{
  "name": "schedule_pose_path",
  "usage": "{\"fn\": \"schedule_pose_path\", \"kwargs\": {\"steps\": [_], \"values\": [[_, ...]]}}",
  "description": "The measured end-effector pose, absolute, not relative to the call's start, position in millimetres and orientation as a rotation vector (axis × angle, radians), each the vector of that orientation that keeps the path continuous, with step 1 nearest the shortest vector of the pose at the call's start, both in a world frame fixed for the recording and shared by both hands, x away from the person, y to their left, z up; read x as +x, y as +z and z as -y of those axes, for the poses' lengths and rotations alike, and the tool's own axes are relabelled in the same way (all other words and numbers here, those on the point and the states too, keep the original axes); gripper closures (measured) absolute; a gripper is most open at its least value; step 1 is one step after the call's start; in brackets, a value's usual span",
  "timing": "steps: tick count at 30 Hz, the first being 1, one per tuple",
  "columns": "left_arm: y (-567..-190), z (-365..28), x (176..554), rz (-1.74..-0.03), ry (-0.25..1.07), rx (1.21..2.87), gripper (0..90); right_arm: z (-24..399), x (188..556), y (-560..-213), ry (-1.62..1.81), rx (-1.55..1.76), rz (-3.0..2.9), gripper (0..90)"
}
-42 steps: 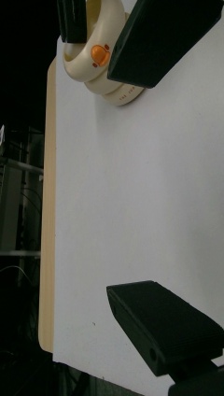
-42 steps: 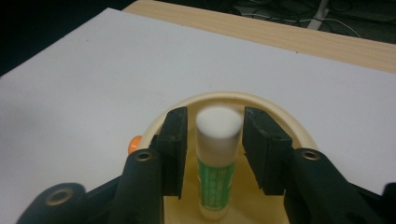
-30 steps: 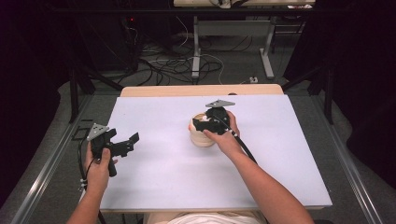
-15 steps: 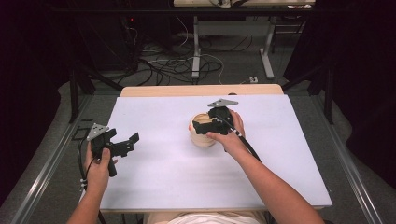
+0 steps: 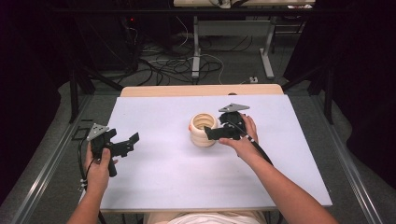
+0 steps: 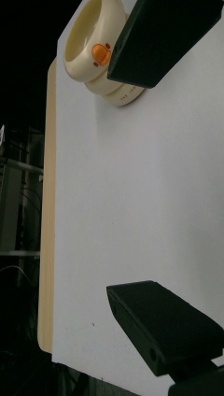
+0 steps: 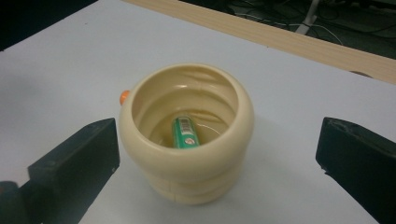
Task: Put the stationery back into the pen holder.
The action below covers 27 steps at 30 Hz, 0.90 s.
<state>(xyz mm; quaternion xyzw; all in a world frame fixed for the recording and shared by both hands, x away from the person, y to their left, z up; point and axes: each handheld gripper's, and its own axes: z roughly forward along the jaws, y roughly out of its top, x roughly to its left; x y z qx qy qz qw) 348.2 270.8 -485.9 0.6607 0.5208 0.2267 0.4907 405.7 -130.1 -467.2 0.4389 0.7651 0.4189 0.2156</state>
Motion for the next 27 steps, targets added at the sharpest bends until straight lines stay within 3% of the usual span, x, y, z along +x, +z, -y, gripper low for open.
{"fn": "schedule_pose_path", "kwargs": {"steps": [27], "values": [[-487,-269,349,-1.265,0.546,1.612,0.5,180,389,-500,1.164,1.373,-2.024,0.0]]}}
